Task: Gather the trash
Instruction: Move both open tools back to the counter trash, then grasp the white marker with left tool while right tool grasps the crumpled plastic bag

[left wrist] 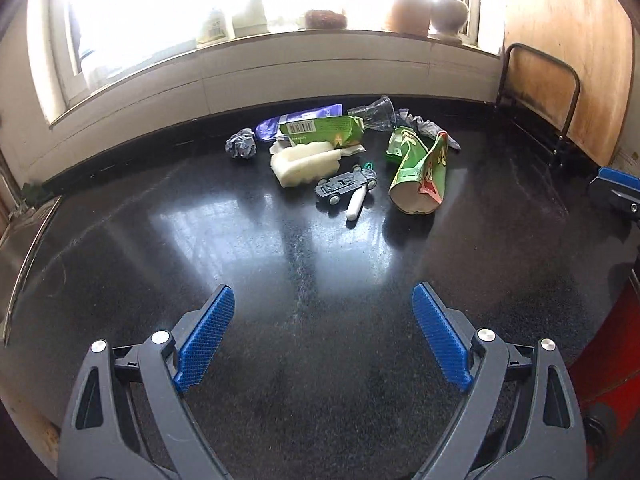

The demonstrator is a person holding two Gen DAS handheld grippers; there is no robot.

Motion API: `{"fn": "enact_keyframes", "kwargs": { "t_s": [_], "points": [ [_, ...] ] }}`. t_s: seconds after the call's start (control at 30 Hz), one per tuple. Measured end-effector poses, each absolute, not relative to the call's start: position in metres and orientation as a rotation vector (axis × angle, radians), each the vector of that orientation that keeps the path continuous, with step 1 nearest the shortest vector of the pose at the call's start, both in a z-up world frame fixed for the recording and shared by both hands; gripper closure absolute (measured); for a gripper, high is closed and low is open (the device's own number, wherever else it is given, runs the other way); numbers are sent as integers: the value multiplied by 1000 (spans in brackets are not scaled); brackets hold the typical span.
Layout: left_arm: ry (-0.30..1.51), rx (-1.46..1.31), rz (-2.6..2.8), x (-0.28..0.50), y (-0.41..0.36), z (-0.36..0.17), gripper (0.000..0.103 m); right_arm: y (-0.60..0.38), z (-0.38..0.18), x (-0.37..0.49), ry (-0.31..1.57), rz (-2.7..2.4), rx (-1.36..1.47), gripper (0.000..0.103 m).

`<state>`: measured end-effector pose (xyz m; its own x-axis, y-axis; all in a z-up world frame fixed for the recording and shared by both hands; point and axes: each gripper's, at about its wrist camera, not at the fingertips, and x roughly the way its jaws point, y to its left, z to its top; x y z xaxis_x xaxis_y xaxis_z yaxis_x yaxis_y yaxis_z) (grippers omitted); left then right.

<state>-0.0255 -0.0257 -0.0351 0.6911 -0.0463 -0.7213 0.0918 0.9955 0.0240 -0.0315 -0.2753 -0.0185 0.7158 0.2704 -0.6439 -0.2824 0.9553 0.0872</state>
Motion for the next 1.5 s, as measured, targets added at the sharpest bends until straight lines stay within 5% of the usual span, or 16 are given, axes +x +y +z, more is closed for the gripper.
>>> {"fn": "enact_keyframes", "kwargs": {
  "t_s": [0.23,0.43,0.7,0.8,0.97,1.03,1.07,1.5],
  "points": [
    [857,128,-139,37,-44,-63,16,-291,-37,26,748,342,-41,8],
    [923,142,-201,84,-54,-85,37,-296,-69,97,807,361,-104,9],
    [915,132,-236,108,-64,-95,46,-291,-111,207,910,388,-174,19],
    [902,133,-237,112,-66,-94,57,-286,-121,238,928,402,-172,25],
    [897,141,-222,115,-71,-93,91,-272,-123,257,880,419,-206,33],
    [898,127,-221,114,-71,-93,91,-270,-121,260,861,429,-202,73],
    [899,121,-217,113,-70,-93,91,-271,-120,261,865,427,-190,80],
    [845,56,-198,37,-53,-52,92,-281,-72,167,803,339,-141,81]
  ]
}}
